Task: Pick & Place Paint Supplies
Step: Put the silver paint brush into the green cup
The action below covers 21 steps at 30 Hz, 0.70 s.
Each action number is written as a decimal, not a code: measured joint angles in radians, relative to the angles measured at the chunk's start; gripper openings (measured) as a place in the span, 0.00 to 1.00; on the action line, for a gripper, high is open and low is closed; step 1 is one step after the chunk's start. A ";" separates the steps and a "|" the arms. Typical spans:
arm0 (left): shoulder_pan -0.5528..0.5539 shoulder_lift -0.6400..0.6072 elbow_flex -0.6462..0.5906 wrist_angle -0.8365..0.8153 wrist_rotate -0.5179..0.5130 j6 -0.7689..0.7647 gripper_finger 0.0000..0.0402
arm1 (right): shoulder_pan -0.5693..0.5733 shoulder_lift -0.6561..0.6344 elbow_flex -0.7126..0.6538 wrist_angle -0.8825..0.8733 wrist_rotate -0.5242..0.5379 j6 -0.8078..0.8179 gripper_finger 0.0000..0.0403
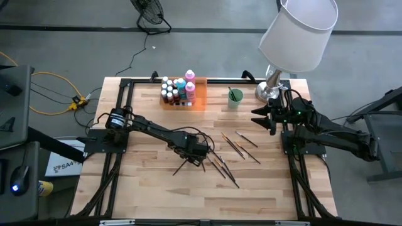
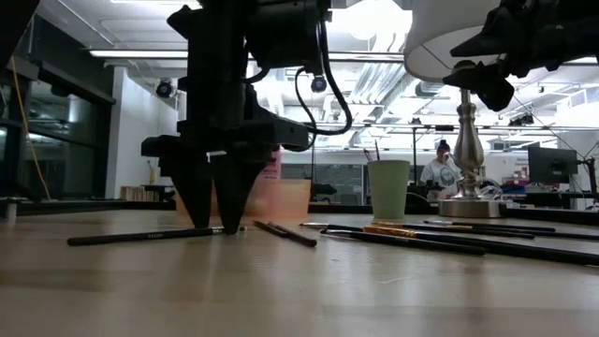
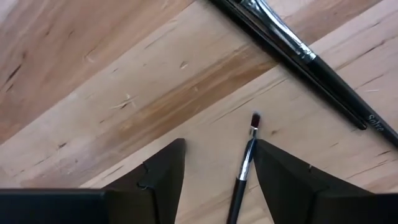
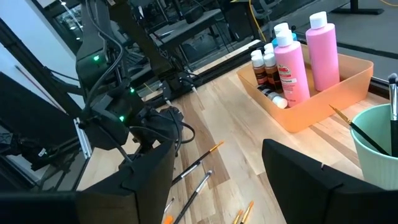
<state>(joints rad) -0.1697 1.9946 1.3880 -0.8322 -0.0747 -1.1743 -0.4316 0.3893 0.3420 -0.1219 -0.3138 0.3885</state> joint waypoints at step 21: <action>0.008 0.069 0.107 -0.030 0.030 0.072 0.46 | 0.000 0.000 0.000 -0.001 -0.001 0.000 0.59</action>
<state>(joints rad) -0.1614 2.0636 1.4948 -0.8619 -0.0446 -1.1027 -0.4320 0.3889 0.3420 -0.1230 -0.3143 0.3882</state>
